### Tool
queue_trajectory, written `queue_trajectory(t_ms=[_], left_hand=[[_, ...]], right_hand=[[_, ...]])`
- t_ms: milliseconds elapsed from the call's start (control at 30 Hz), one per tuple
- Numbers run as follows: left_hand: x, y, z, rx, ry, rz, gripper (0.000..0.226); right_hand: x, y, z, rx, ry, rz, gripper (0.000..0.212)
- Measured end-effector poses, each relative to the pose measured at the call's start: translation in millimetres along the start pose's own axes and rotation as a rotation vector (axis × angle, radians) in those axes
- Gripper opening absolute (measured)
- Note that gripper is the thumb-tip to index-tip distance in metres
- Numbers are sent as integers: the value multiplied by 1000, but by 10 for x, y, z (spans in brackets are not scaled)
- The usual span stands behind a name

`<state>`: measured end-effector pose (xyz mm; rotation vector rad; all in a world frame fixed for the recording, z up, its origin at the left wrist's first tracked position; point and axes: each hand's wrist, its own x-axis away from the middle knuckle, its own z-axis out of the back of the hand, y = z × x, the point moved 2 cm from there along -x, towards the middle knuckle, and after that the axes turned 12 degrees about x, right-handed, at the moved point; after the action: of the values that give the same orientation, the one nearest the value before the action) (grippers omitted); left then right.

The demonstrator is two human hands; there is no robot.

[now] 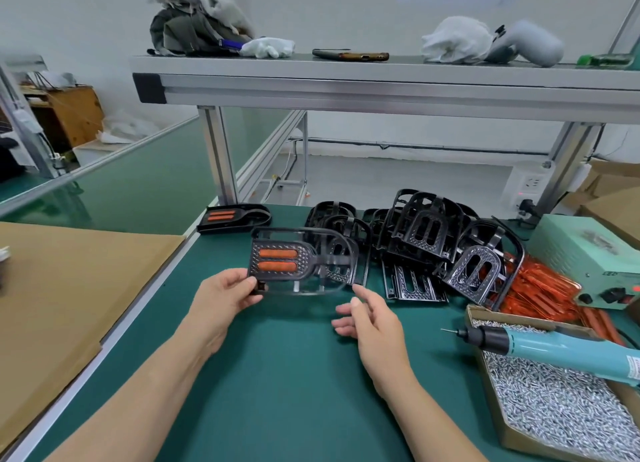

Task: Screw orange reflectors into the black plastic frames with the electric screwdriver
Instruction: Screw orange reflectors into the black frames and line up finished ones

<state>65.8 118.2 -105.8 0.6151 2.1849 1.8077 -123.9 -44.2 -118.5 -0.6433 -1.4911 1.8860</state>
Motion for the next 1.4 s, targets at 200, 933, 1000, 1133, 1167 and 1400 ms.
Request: queue_trajectory(t_ms=[200, 933, 1000, 1133, 1167, 1400], left_hand=[[-617, 16, 240, -44, 224, -67, 5], [-1658, 187, 832, 4, 658, -35, 14], [-1691, 203, 868, 44, 683, 6, 18], [-1751, 178, 899, 20, 652, 87, 35], [-1752, 166, 888, -37, 641, 85, 35], [-1445, 154, 561, -491, 672, -2, 51]], right_hand=[[10, -13, 20, 26, -28, 9, 33], [12, 14, 20, 22, -88, 45, 30], [10, 12, 19, 11, -89, 43, 30], [8, 5, 22, 1, -90, 39, 29], [9, 2, 23, 2, -91, 40, 29], [21, -8, 27, 10, -96, 33, 29]])
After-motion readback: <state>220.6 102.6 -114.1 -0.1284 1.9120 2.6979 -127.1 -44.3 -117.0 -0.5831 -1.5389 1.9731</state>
